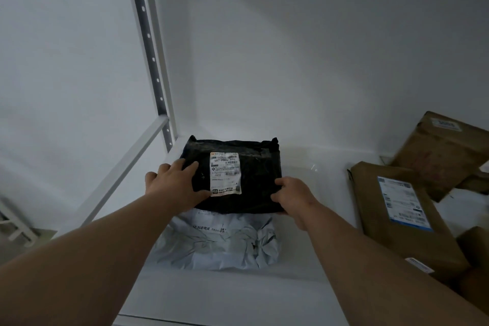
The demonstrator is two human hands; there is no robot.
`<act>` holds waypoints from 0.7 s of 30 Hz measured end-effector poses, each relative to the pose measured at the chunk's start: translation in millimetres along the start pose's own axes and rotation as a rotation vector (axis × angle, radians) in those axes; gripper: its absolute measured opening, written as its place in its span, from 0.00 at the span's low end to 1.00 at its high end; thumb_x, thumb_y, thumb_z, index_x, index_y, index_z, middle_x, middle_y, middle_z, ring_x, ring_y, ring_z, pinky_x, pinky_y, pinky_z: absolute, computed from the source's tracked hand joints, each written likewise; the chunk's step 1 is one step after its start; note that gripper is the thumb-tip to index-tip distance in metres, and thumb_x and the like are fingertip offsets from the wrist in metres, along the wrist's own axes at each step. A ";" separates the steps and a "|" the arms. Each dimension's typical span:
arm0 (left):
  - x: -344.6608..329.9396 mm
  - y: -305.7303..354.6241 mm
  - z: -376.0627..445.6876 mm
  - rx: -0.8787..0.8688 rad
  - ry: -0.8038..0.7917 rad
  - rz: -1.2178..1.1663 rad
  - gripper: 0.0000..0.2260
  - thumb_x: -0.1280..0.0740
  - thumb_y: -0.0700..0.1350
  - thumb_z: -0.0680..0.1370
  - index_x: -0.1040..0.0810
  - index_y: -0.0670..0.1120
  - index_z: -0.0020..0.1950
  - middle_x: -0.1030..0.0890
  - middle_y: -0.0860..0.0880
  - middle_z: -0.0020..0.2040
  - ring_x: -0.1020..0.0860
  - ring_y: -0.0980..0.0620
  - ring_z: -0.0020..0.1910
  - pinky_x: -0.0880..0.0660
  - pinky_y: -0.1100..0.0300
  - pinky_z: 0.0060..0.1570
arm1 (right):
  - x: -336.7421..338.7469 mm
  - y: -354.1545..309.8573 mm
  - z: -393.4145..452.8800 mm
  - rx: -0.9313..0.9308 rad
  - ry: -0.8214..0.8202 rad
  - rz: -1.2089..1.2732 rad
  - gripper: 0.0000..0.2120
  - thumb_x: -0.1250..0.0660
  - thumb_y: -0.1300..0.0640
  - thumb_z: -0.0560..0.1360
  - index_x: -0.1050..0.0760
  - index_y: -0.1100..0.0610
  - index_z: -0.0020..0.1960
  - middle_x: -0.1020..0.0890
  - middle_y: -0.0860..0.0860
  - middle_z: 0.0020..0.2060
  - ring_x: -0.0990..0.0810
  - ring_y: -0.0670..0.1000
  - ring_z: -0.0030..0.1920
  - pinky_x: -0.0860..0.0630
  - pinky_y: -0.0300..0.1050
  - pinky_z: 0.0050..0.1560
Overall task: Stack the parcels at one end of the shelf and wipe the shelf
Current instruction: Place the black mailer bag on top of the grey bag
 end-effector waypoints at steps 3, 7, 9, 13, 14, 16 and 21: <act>-11.0 0.6 1.2 -0.009 -0.098 0.041 0.41 0.40 0.72 0.70 0.52 0.60 0.78 0.49 0.53 0.80 0.44 0.46 0.76 0.44 0.44 0.69 | -6.5 7.6 -3.5 -0.051 -0.101 -0.009 0.30 0.32 0.67 0.75 0.36 0.59 0.74 0.27 0.60 0.66 0.24 0.61 0.61 0.21 0.58 0.58; -20.2 -3.7 3.1 0.019 -0.147 0.032 0.41 0.38 0.70 0.71 0.51 0.59 0.78 0.51 0.53 0.80 0.46 0.47 0.77 0.47 0.42 0.72 | -4.0 7.9 -5.7 0.000 -0.099 -0.089 0.31 0.32 0.66 0.75 0.37 0.58 0.75 0.27 0.60 0.66 0.24 0.60 0.61 0.21 0.54 0.57; -23.2 -5.3 3.8 0.039 -0.173 0.027 0.41 0.38 0.71 0.71 0.51 0.58 0.78 0.51 0.53 0.80 0.46 0.47 0.77 0.48 0.41 0.72 | -1.3 4.5 -5.7 0.057 -0.054 -0.151 0.30 0.33 0.66 0.75 0.36 0.58 0.75 0.28 0.60 0.67 0.24 0.60 0.61 0.21 0.53 0.57; -26.4 -6.9 4.8 0.058 -0.181 0.017 0.41 0.39 0.71 0.71 0.49 0.57 0.78 0.51 0.53 0.80 0.46 0.47 0.77 0.48 0.41 0.72 | -2.3 -1.8 -6.7 0.154 -0.007 -0.248 0.28 0.34 0.65 0.76 0.35 0.58 0.74 0.27 0.60 0.67 0.25 0.60 0.64 0.26 0.54 0.64; -26.9 -7.0 4.6 0.061 -0.178 0.016 0.41 0.39 0.71 0.71 0.49 0.57 0.78 0.51 0.53 0.80 0.47 0.47 0.78 0.49 0.41 0.73 | -3.0 -2.5 -7.1 0.161 -0.008 -0.257 0.27 0.35 0.65 0.76 0.35 0.58 0.74 0.27 0.60 0.67 0.25 0.60 0.64 0.26 0.54 0.64; -27.4 -7.4 3.9 0.073 -0.169 0.015 0.41 0.39 0.70 0.71 0.50 0.56 0.79 0.52 0.53 0.80 0.51 0.47 0.78 0.51 0.41 0.74 | -3.6 -2.0 -7.6 0.167 -0.020 -0.267 0.27 0.35 0.65 0.76 0.35 0.58 0.74 0.27 0.60 0.67 0.25 0.60 0.64 0.27 0.53 0.64; -25.7 -8.9 0.3 0.086 -0.112 -0.011 0.40 0.37 0.65 0.73 0.52 0.55 0.79 0.54 0.53 0.80 0.55 0.46 0.79 0.53 0.40 0.74 | 0.7 -1.0 -11.9 0.185 0.016 -0.264 0.25 0.33 0.60 0.77 0.33 0.58 0.73 0.27 0.59 0.67 0.26 0.57 0.65 0.28 0.48 0.65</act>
Point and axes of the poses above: each hand's wrist, its own z-axis towards the middle knuckle, its own x-axis out of the back of the hand, y = z × x, the point moved 4 cm from there along z, towards the middle knuckle
